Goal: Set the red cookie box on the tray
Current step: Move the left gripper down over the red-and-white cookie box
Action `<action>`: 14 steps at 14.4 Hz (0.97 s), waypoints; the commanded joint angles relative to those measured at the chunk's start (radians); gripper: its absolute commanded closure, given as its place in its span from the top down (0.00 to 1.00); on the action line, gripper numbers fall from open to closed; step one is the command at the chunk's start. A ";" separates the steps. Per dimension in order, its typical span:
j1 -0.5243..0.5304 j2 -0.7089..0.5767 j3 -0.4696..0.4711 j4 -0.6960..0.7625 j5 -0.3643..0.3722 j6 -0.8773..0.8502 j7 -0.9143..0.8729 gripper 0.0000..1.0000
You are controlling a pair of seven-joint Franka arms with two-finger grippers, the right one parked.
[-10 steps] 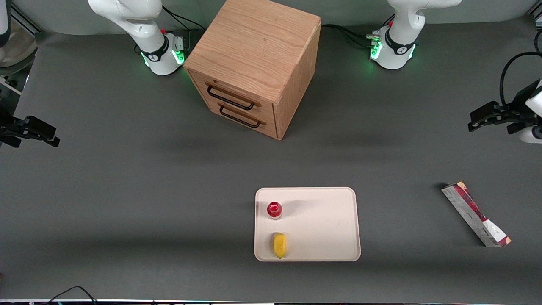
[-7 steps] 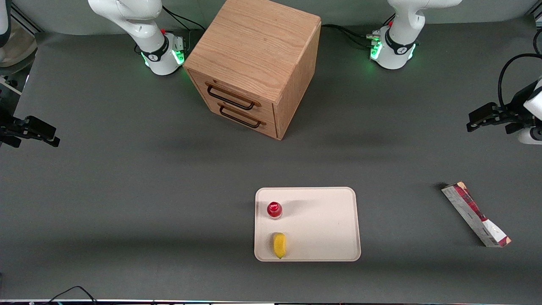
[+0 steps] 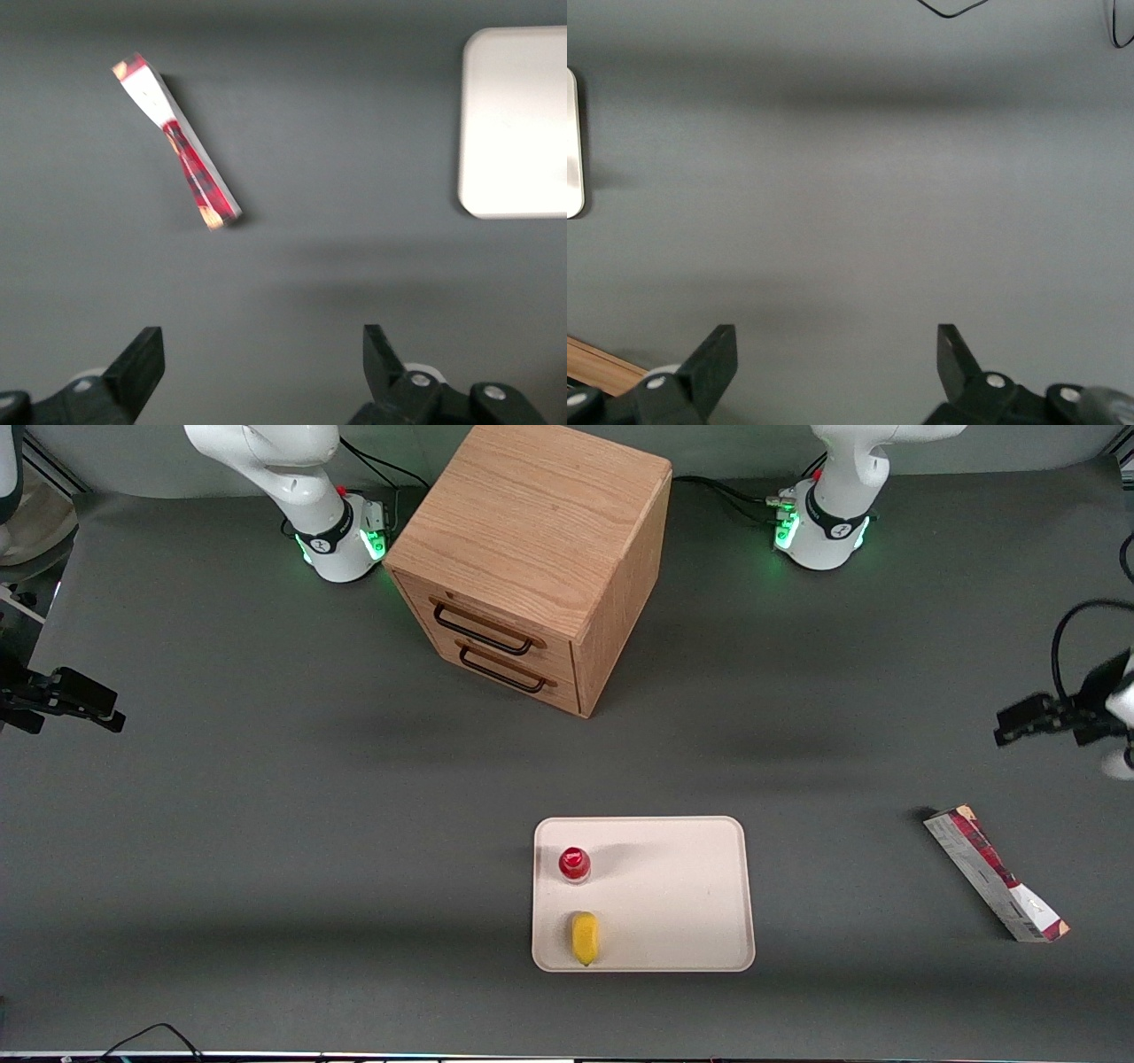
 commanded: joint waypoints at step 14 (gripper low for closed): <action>0.022 0.583 0.136 0.072 -0.175 0.653 0.015 0.88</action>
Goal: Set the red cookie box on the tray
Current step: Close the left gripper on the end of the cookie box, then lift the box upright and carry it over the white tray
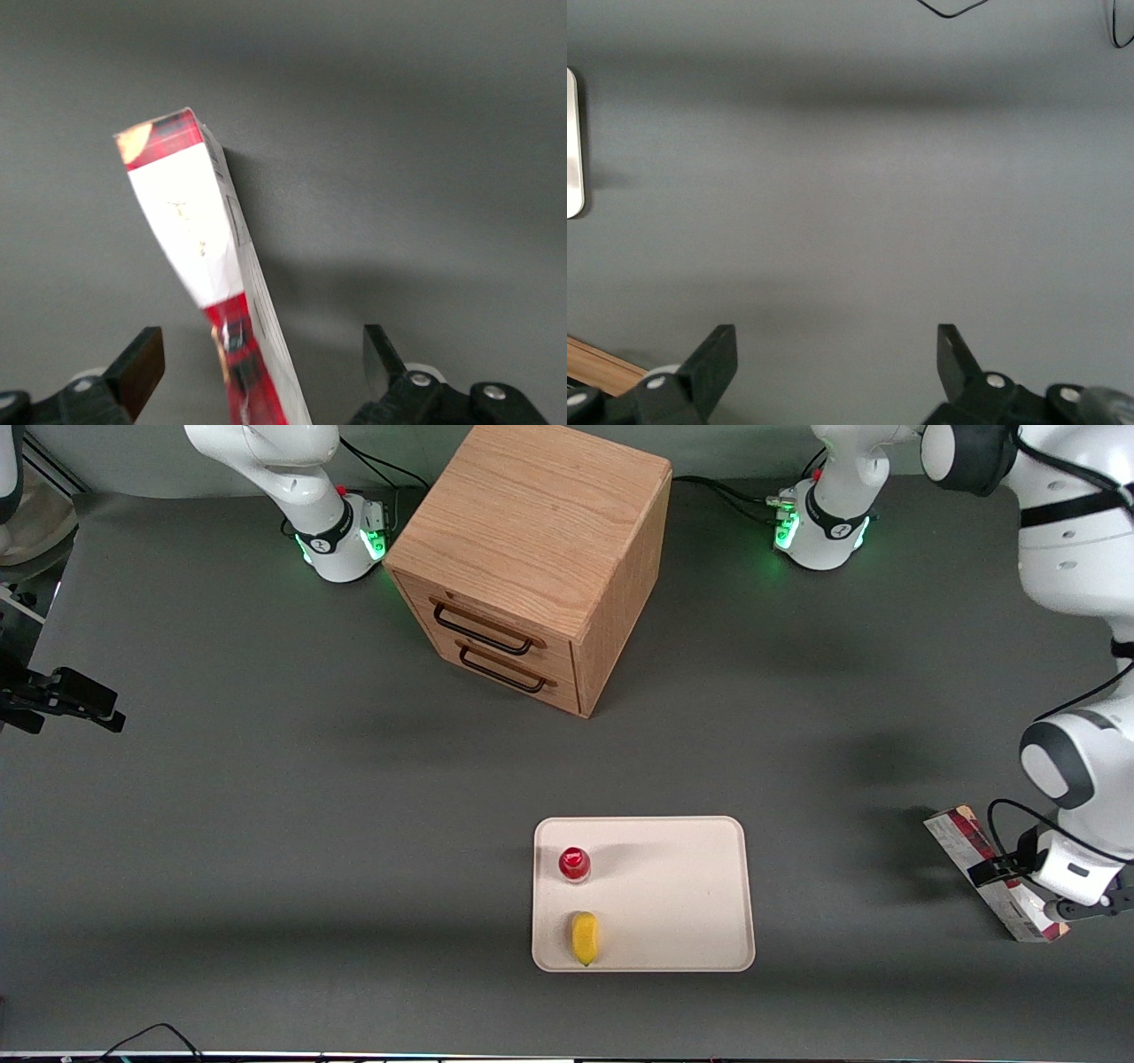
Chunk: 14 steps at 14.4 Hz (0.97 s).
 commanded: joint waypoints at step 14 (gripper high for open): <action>-0.015 -0.052 0.013 0.127 0.001 -0.228 -0.004 0.00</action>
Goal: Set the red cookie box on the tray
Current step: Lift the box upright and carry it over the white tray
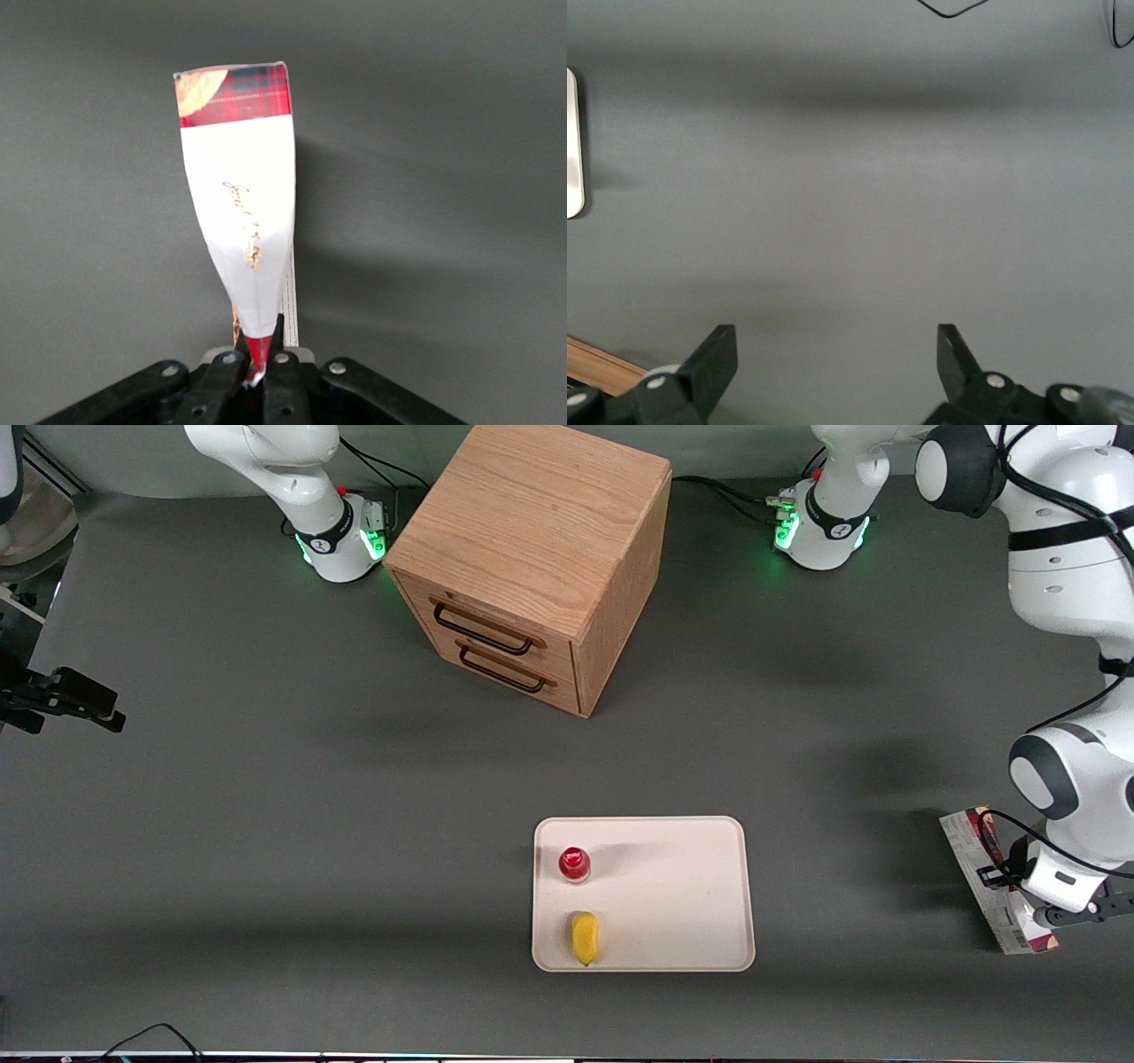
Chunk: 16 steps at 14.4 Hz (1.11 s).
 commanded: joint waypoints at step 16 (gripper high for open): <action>-0.063 -0.137 -0.519 0.429 0.350 -0.648 -0.510 0.00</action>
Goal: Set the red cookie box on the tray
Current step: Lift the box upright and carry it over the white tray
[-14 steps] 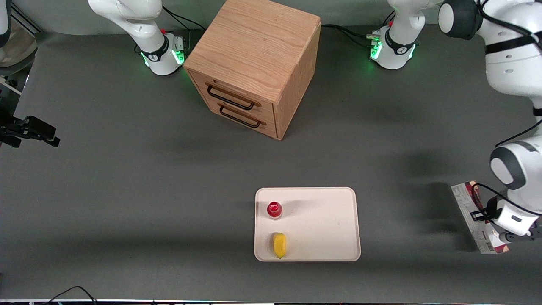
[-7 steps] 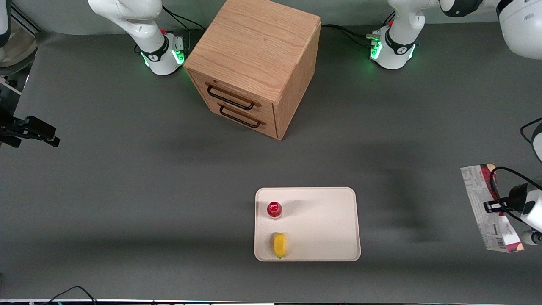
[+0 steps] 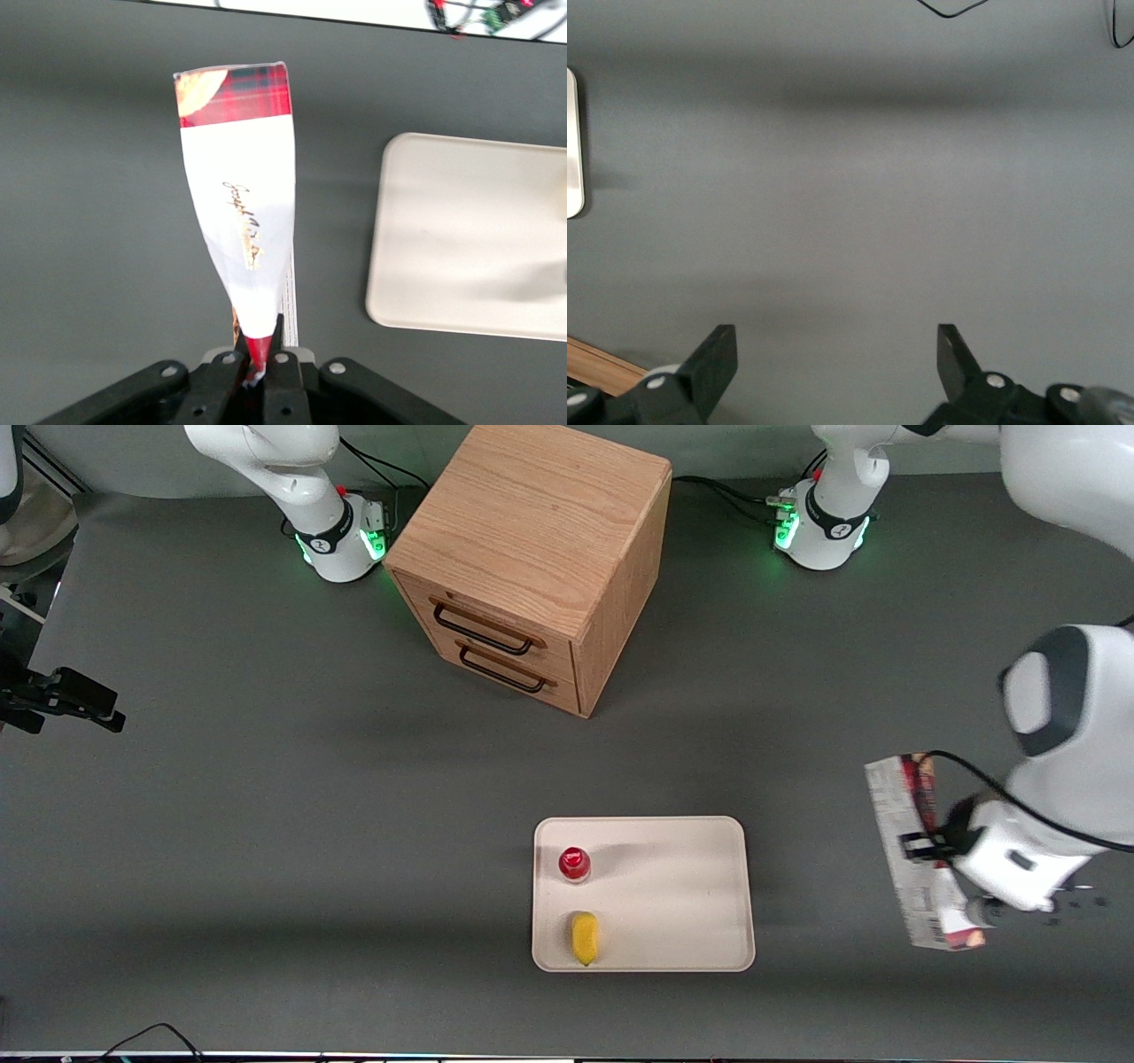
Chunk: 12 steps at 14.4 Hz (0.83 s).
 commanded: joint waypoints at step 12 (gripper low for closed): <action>-0.091 0.236 -0.164 -0.074 0.248 0.338 -0.299 0.00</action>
